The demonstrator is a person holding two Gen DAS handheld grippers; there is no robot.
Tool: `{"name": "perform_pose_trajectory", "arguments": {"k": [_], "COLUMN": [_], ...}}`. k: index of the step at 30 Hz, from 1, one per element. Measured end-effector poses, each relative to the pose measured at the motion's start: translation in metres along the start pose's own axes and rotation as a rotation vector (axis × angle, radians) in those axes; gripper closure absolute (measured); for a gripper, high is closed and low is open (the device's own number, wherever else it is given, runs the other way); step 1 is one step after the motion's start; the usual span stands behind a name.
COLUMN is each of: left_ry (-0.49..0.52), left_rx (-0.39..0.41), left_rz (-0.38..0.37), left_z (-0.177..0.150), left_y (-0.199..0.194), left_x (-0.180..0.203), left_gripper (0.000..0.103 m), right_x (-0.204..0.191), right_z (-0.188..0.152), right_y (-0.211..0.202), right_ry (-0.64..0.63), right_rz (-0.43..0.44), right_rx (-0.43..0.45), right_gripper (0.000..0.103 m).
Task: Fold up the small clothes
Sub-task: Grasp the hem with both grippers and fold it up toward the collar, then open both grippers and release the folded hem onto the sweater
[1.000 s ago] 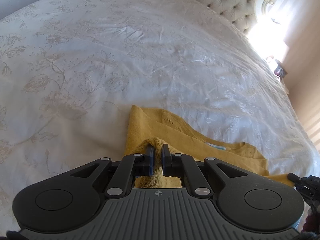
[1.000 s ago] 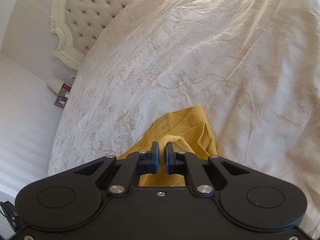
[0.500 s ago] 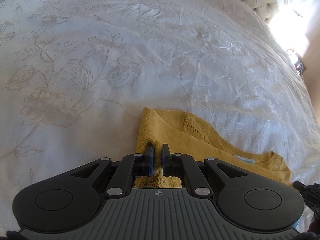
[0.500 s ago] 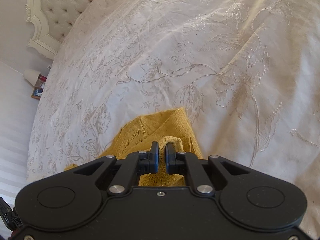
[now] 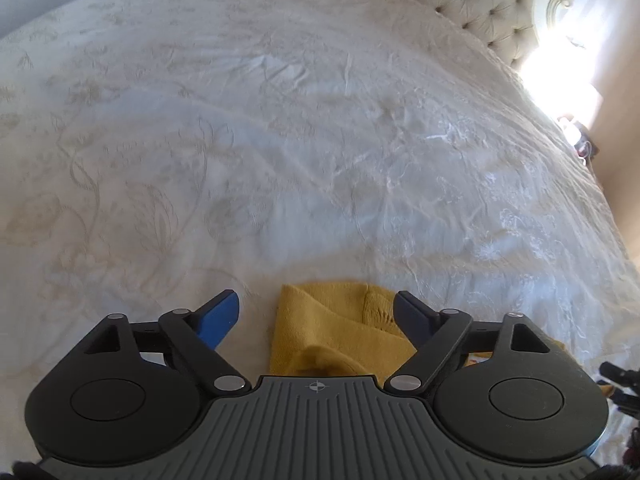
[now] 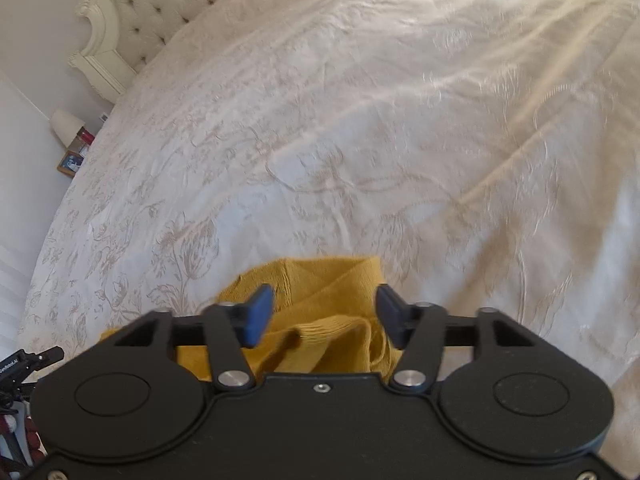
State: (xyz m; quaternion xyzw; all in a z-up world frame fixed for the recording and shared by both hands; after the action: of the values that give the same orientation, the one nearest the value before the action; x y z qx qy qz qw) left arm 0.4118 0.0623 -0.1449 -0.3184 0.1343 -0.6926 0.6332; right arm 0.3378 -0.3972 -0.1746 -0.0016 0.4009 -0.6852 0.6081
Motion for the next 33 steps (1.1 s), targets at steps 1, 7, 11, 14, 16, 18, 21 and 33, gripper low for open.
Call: {"name": "perform_pose_trajectory", "arguments": {"k": [1, 7, 11, 14, 16, 18, 21, 33], "left_ry": [0.018, 0.181, 0.288, 0.345, 0.367, 0.382, 0.418, 0.436], "left_rx": [0.014, 0.039, -0.012, -0.080, -0.126, -0.151, -0.181, -0.130], "left_rz": [-0.003, -0.068, -0.122, -0.159, -0.170, -0.177, -0.173, -0.114], "left_z": [0.003, -0.010, -0.050, -0.085, -0.107, -0.120, -0.133, -0.071], "left_y": [-0.005, -0.041, -0.058, -0.064, -0.064, -0.062, -0.051, 0.028], "left_x": [0.003, 0.036, 0.059, 0.073, 0.079, 0.084, 0.089, 0.090], "left_gripper": [0.014, 0.009, 0.009, 0.009, 0.009, 0.009, 0.009, 0.009], "right_x": [-0.002, -0.022, -0.039, -0.052, -0.058, -0.064, -0.070, -0.064], "right_z": [0.004, -0.001, -0.029, -0.055, -0.071, -0.088, -0.105, -0.062], "right_y": [-0.004, -0.027, -0.041, -0.049, -0.050, -0.049, -0.042, 0.022], "right_ry": [-0.018, -0.143, -0.246, -0.315, -0.358, -0.405, -0.485, -0.552], "right_rz": [-0.006, 0.019, 0.059, 0.095, 0.114, 0.124, 0.124, 0.061], "right_rx": [0.020, 0.033, -0.027, -0.080, -0.118, -0.154, -0.190, -0.135], "right_gripper": [0.031, 0.025, 0.025, 0.025, 0.025, 0.025, 0.025, 0.025]}}
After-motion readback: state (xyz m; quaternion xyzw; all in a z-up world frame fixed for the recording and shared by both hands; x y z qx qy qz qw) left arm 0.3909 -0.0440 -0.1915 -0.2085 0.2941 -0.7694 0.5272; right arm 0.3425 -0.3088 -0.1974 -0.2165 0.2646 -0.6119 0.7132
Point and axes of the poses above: each gripper's, at about its wrist camera, not at the fingertips, and y roughly the way its jaws point, x to its right, z to its top, the point moved 5 cm from there along y, roughly the way its jaws point, and after that the axes turned 15 degrees about x, right-handed, at the moved point
